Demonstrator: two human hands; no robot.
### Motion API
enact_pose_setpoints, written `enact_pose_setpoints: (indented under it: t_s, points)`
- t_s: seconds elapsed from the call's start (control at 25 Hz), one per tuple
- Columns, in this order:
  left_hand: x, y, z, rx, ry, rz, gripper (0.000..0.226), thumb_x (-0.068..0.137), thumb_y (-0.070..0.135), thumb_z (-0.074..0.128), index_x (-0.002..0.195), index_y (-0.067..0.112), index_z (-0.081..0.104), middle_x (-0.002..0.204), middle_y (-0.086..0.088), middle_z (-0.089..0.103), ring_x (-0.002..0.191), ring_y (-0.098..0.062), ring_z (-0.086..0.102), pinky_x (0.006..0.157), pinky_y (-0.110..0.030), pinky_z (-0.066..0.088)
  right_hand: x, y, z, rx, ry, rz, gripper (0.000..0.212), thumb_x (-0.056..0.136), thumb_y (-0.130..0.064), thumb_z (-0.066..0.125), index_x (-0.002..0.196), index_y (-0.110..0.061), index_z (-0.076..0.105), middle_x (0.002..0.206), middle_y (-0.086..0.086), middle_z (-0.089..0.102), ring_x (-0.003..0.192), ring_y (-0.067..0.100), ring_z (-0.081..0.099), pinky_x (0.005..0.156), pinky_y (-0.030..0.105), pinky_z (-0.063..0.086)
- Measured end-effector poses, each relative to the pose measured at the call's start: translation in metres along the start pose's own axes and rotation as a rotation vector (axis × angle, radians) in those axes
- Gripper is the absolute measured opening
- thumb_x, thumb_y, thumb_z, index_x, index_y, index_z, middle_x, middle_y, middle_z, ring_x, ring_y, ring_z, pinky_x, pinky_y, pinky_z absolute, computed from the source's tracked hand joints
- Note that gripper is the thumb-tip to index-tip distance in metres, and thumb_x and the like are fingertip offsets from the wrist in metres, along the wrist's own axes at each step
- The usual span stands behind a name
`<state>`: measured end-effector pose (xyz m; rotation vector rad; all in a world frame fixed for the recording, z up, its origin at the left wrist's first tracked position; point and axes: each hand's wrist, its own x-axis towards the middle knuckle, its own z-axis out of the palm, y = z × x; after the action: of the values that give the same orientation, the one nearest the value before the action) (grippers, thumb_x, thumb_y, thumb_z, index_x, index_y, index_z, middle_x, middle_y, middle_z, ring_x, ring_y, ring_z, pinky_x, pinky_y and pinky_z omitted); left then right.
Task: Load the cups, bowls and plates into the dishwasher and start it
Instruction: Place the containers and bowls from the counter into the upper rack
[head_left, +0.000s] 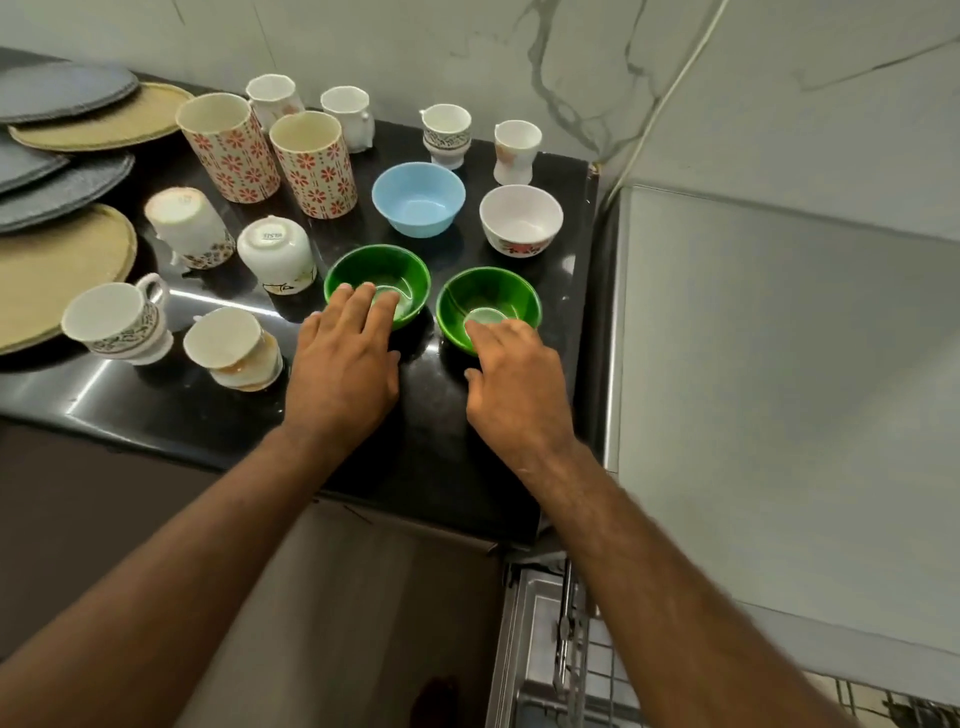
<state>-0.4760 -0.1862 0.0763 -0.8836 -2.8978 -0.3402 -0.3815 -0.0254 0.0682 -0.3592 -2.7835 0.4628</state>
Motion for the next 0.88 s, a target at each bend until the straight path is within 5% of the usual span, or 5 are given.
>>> enact_pose_setpoints:
  t_s: [0.12, 0.28, 0.56, 0.88]
  points:
    - [0.014, -0.007, 0.004, -0.024, 0.037, 0.045, 0.031, 0.092, 0.017, 0.064, 0.123, 0.01, 0.065, 0.121, -0.013, 0.068, 0.123, -0.033, 0.055, 0.104, -0.05, 0.045, 0.005, 0.009, 0.013, 0.028, 0.047, -0.07, 0.031, 0.087, -0.004, 0.065, 0.117, -0.01, 0.07, 0.105, 0.006, 0.073, 0.102, 0.024, 0.061, 0.082, 0.044, 0.057]
    - [0.016, -0.01, 0.002, -0.057, 0.055, 0.052, 0.011, 0.091, 0.01, 0.062, 0.099, 0.009, 0.069, 0.095, -0.01, 0.072, 0.098, -0.031, 0.06, 0.084, -0.046, 0.05, 0.0, 0.015, 0.012, 0.063, 0.09, -0.097, 0.029, 0.086, 0.002, 0.068, 0.114, -0.008, 0.073, 0.098, 0.006, 0.075, 0.096, 0.022, 0.064, 0.082, 0.037, 0.058]
    - [-0.021, 0.021, -0.013, -0.088, 0.097, 0.116, 0.015, 0.092, 0.011, 0.062, 0.104, 0.011, 0.07, 0.097, -0.007, 0.072, 0.103, -0.028, 0.059, 0.075, -0.045, 0.053, -0.049, 0.027, -0.026, 0.071, 0.108, -0.077, 0.031, 0.084, 0.003, 0.071, 0.113, -0.006, 0.074, 0.096, 0.008, 0.075, 0.092, 0.024, 0.066, 0.08, 0.035, 0.057]
    - [-0.099, 0.134, -0.03, -0.164, 0.152, 0.281, 0.015, 0.093, 0.01, 0.065, 0.107, 0.012, 0.071, 0.102, -0.007, 0.074, 0.109, -0.03, 0.061, 0.072, -0.048, 0.057, -0.177, 0.074, -0.109, 0.013, 0.121, 0.005, 0.033, 0.079, 0.003, 0.075, 0.111, -0.007, 0.074, 0.099, 0.008, 0.076, 0.093, 0.025, 0.067, 0.077, 0.037, 0.058]
